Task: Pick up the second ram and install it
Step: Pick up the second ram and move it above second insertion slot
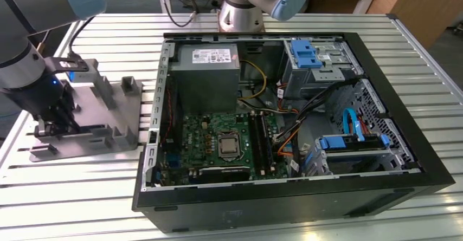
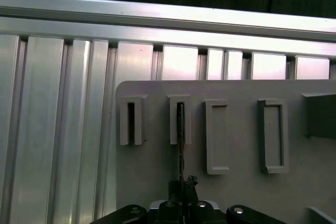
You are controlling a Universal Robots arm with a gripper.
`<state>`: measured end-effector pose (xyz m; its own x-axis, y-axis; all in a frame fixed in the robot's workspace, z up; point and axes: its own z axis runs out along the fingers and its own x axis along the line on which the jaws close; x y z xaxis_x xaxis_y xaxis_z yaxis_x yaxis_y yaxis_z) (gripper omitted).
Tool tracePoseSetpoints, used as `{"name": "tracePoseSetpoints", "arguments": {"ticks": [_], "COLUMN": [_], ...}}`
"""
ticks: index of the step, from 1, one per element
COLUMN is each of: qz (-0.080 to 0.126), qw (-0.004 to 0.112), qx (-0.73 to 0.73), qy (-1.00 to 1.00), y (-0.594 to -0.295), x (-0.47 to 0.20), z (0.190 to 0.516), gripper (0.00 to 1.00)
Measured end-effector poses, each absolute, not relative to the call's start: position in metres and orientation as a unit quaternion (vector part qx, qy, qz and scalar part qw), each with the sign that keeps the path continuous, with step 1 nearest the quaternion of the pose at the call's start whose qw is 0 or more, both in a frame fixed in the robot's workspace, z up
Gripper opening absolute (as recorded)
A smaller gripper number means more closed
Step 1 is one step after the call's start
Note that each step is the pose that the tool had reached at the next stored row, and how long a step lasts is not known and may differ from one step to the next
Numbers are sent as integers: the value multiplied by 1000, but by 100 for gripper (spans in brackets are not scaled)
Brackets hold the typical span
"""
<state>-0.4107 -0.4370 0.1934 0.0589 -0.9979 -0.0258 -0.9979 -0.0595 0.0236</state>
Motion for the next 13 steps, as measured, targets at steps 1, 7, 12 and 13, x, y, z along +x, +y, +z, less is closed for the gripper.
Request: {"name": "tracePoseSetpoints", "arguments": {"ticks": [1, 7, 12, 13], "qz": [18, 18, 18, 18], "qw": [0, 1, 1, 1], "qx": [-728, -728, -728, -728], "qy": [686, 686, 686, 686], "y": [-437, -437, -437, -437], "x": [-411, -411, -411, -411], "z": [195, 212, 222, 224], "gripper": [14, 14, 14, 14]}}
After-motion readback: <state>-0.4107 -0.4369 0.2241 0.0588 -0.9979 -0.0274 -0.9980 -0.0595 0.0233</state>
